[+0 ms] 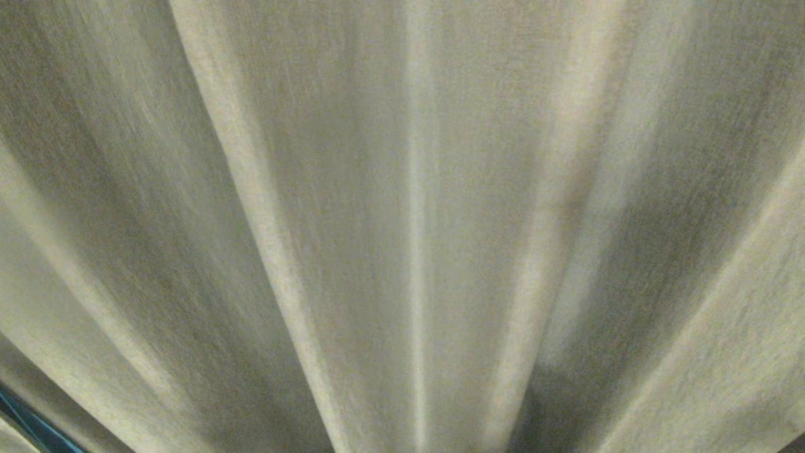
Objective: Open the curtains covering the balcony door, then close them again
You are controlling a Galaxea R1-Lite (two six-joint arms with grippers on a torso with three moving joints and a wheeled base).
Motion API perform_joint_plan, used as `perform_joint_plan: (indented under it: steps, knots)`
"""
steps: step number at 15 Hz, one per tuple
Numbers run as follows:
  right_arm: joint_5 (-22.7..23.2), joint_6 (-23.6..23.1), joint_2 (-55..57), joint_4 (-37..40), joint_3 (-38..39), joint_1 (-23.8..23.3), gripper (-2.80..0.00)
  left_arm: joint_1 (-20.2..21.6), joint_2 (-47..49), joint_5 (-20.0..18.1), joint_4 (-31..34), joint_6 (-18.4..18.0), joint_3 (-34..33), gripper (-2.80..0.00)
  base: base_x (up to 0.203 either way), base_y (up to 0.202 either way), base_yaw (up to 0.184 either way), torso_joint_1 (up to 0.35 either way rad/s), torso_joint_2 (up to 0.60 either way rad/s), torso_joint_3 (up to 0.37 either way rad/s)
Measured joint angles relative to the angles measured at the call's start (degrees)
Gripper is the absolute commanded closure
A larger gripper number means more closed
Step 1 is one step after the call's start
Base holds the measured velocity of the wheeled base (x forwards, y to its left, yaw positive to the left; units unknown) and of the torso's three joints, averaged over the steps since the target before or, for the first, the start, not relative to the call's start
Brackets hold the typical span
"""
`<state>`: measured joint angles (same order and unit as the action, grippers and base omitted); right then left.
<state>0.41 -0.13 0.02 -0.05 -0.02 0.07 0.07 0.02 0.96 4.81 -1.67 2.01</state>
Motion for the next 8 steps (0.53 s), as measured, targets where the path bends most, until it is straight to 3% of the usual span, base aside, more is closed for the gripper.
perform_joint_plan:
  steps: [8]
  knots:
    - [0.00, 0.02, 0.00, -0.02, 0.00, 0.00, 0.00, 0.02, 0.00, -0.02, 0.01, 0.00, 0.00, 0.00, 0.000, 0.195, -0.001, 0.002, 0.00, 0.004]
